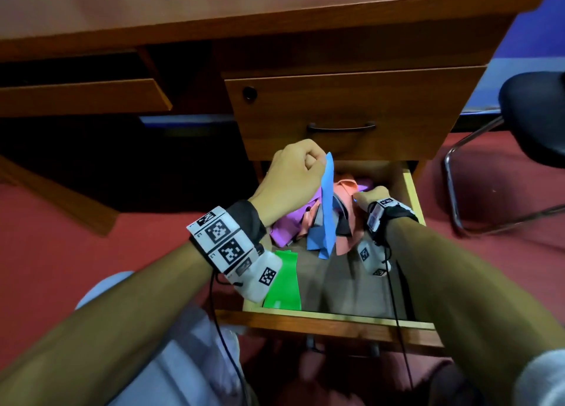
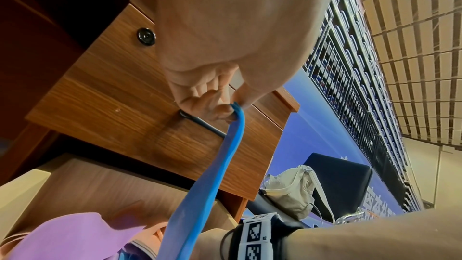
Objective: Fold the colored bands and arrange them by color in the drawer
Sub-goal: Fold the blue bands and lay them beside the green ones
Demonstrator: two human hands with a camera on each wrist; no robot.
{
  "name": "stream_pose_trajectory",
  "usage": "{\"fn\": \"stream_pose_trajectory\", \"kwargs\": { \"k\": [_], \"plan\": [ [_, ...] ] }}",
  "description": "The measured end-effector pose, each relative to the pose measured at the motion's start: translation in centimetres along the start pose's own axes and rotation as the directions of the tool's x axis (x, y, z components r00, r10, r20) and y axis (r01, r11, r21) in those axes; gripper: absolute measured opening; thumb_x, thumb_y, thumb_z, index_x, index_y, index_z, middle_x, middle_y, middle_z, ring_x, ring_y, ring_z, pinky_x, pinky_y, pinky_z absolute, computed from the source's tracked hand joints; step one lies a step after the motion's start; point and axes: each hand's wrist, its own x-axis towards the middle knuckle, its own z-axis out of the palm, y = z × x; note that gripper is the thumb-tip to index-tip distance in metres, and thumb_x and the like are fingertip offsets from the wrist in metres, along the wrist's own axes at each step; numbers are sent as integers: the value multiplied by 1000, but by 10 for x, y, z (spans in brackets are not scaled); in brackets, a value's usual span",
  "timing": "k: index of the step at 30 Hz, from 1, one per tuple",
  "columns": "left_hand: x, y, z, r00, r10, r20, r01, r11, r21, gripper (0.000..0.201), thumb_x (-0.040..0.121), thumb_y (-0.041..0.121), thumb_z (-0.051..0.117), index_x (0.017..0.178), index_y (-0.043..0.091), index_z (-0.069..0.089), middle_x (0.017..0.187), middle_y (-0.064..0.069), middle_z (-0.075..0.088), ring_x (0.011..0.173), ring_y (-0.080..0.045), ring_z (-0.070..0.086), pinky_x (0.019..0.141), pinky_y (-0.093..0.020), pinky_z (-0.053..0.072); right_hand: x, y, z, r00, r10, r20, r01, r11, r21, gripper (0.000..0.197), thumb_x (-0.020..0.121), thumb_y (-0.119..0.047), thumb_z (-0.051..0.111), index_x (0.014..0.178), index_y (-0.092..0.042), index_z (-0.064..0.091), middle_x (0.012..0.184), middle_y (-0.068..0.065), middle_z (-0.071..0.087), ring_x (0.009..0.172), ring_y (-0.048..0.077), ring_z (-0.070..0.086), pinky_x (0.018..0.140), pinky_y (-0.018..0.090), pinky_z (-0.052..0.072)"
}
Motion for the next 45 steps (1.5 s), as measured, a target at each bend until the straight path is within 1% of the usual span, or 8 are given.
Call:
{"fn": "stream_pose_trajectory", "kwargs": {
  "k": [3,7,11,24,30,36,40,45],
  "plan": [
    [1,-1,-2,1000,-19,-11,18,1000,-11,17,94,9,50,87,11,66,58,6,51,50,-7,42,49,-14,34,-65,-26,-12,983,-144,113,149,988,-35,31,105,-12,44,134,-1,47,117,3,52,97,19,43,44,5,38],
    [0,-1,-4,999,-26,-33,25,1000,-19,16,94,7,51,88,8,66,53,10,45,46,-5,41,46,-9,31,17,1,2,993,-104,49,109,984,-140,27,99,-25,52,118,-11,63,120,5,63,114,25,61,77,19,50],
    [1,-2,-3,998,-49,-33,48,998,-41,16,95,9,50,87,10,65,53,11,44,45,-5,38,44,-12,32,12,3,-10,983,-69,-170,99,980,174,25,81,-27,66,70,-5,63,80,11,71,73,27,68,59,31,55],
    [1,9,2,988,-105,-114,90,987,-133,17,92,14,51,84,13,66,55,12,46,51,-4,43,46,-16,32,-72,-15,-71,854,-288,-432,422,871,253,27,90,-29,53,67,-16,48,67,2,53,72,25,50,69,32,40],
    [2,12,10,988,-94,-124,77,988,-137,16,92,13,53,83,13,66,54,13,45,52,-4,42,50,-17,33,-84,-16,-81,878,-348,-327,466,776,425,19,88,-25,47,75,-12,51,72,5,58,69,21,51,60,28,41],
    [6,6,13,989,-90,-115,79,992,-99,16,91,13,52,85,9,67,53,12,45,48,-3,40,50,-20,32,-67,12,-68,891,-442,-103,441,897,-32,18,89,-25,60,75,-17,51,71,0,54,69,15,49,65,26,37],
    [6,0,12,992,-86,-87,82,995,-56,16,92,16,51,86,10,66,50,13,42,46,-3,38,50,-23,33,-73,17,-71,815,-563,136,548,674,-496,27,87,-39,65,77,-22,47,78,1,57,79,27,57,66,32,44],
    [11,-3,12,992,-85,-88,83,996,-31,18,92,11,50,86,7,66,50,13,41,44,-2,38,43,-12,30,-80,11,-75,790,-597,142,600,704,-379,42,82,-48,75,80,-17,46,73,-1,54,65,18,49,53,31,36]
  ]
}}
